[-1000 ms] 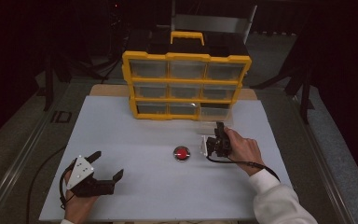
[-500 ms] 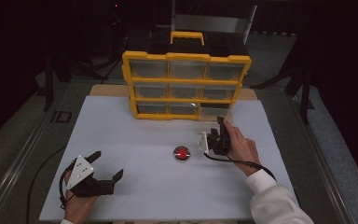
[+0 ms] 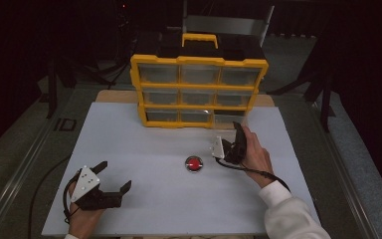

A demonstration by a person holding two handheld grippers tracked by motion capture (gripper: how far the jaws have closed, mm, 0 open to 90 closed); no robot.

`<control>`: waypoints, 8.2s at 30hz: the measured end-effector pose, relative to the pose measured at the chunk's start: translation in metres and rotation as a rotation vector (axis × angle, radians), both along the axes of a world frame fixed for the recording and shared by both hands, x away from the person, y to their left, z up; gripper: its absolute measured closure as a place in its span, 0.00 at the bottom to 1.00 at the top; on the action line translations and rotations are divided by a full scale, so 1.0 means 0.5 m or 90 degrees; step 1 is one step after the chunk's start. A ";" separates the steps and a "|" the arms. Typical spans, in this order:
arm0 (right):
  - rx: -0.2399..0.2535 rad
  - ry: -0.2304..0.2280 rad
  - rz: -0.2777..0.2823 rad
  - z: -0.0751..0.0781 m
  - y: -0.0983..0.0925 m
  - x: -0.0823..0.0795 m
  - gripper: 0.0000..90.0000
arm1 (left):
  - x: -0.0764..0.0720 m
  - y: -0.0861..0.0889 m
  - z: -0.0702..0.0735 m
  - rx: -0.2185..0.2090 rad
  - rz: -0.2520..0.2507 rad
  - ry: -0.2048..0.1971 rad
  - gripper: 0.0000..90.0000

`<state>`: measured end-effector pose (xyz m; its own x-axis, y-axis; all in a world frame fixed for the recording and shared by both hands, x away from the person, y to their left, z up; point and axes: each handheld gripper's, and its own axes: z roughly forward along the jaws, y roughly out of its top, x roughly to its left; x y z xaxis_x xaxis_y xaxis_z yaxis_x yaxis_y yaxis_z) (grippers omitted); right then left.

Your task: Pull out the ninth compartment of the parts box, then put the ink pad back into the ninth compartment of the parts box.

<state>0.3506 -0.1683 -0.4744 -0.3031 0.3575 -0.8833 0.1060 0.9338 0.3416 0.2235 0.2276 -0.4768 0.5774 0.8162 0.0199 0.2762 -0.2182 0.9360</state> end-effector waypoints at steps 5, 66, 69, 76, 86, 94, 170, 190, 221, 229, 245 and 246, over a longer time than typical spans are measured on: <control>0.065 0.032 -0.001 0.011 0.000 0.003 0.17 | 0.000 0.001 0.000 0.000 0.001 0.000 0.00; 0.482 0.387 0.062 0.070 -0.003 0.040 0.13 | -0.002 0.002 0.001 -0.002 0.002 -0.002 0.00; 0.484 0.397 0.066 0.070 0.003 0.041 0.13 | -0.002 0.002 0.001 -0.002 0.002 -0.003 0.00; 0.485 0.414 0.078 0.076 0.019 0.045 0.13 | -0.002 0.003 0.002 -0.002 0.002 -0.004 0.00; 0.487 0.449 0.092 0.071 0.039 0.046 0.12 | -0.001 0.003 0.002 -0.003 0.002 -0.003 0.00; 0.495 0.462 0.099 0.073 0.047 0.046 0.12 | -0.001 0.002 0.002 -0.001 0.001 -0.002 0.00; 0.337 0.617 0.094 -0.022 0.129 0.050 0.13 | -0.001 0.003 0.003 0.001 -0.001 -0.002 0.00; 0.312 0.644 0.072 -0.046 0.134 0.052 0.13 | -0.001 0.002 0.002 0.001 -0.002 -0.002 0.00; 0.284 0.664 0.036 -0.056 0.129 0.057 0.33 | -0.002 0.002 0.002 0.000 -0.001 -0.002 0.00; 0.281 0.667 0.038 -0.054 0.129 0.056 0.33 | -0.001 0.001 0.002 0.002 -0.001 -0.002 0.00; 0.303 0.663 0.042 -0.025 0.126 0.051 0.33 | -0.001 0.001 0.002 0.002 -0.001 -0.002 0.00; 0.303 0.663 0.042 -0.025 0.126 0.051 0.33 | -0.001 0.001 0.002 0.002 -0.001 -0.002 0.00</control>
